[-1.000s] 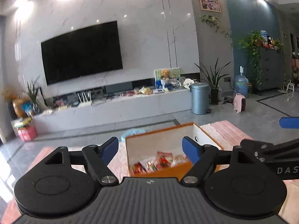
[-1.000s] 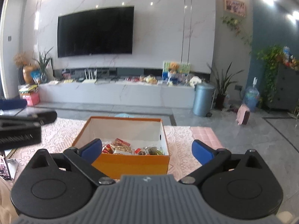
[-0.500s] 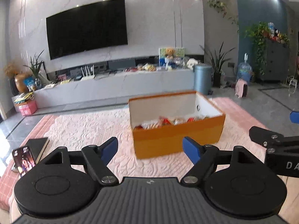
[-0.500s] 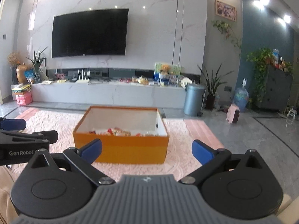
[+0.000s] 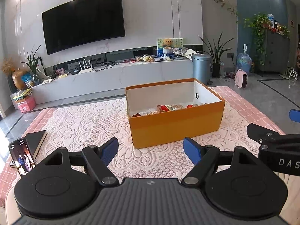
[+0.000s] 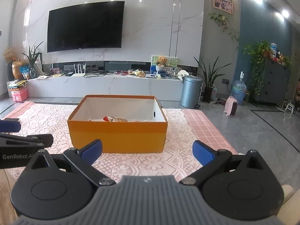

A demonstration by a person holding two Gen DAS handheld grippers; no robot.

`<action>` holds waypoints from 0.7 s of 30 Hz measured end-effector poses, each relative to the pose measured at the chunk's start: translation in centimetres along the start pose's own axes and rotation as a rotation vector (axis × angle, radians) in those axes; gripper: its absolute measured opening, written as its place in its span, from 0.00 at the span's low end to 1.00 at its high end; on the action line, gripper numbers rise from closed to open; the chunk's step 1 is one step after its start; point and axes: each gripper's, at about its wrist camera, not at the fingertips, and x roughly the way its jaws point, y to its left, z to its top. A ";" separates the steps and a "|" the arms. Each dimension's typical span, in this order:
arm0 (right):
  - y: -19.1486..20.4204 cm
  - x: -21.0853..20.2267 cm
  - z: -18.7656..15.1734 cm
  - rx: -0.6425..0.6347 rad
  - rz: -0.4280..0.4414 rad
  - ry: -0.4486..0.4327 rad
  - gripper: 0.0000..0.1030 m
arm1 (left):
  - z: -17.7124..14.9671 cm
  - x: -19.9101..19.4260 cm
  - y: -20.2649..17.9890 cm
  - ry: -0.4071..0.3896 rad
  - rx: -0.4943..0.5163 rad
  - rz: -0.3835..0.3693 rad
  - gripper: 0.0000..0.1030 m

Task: Organize snacks

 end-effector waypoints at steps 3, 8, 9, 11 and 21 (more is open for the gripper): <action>0.1 0.1 0.0 0.007 0.001 0.008 0.96 | 0.1 -0.1 -0.1 -0.002 0.000 0.001 0.89; 0.1 0.2 0.0 0.007 0.003 0.009 0.96 | 0.1 -0.1 0.3 -0.004 -0.005 0.001 0.89; 0.1 0.2 0.0 0.007 0.003 0.010 0.96 | 0.1 -0.1 0.3 -0.004 -0.004 0.001 0.89; 0.1 0.2 0.0 0.008 0.005 0.013 0.96 | 0.1 -0.2 0.3 -0.004 -0.004 0.002 0.89; -0.1 0.5 0.1 0.012 0.003 0.018 0.96 | 0.2 -0.4 0.4 -0.011 -0.007 0.002 0.89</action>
